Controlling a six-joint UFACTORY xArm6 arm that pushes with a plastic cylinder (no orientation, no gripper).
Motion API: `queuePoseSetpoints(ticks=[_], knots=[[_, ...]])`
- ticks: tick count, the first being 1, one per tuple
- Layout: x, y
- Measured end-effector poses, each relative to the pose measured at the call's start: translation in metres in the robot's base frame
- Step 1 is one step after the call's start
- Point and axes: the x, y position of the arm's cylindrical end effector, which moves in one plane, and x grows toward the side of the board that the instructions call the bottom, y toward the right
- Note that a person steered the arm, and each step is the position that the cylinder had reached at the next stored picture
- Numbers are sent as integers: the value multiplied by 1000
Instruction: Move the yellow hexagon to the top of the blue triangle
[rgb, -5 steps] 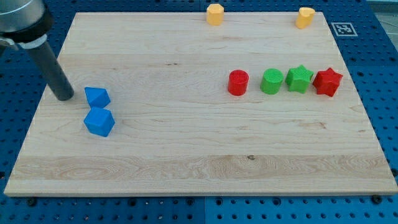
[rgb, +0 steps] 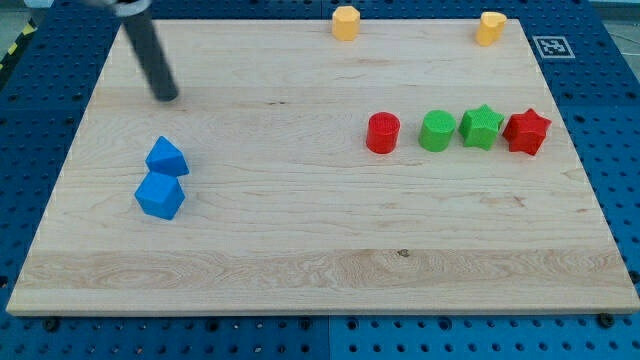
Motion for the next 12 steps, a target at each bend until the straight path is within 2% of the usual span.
queuePoseSetpoints(ticks=[1, 2, 3, 4, 5, 8, 10, 11, 12], knots=[[-46, 76], [-48, 181], [-89, 235], [-133, 264], [-132, 241], [-109, 83], [-132, 119], [-102, 173], [-62, 176]])
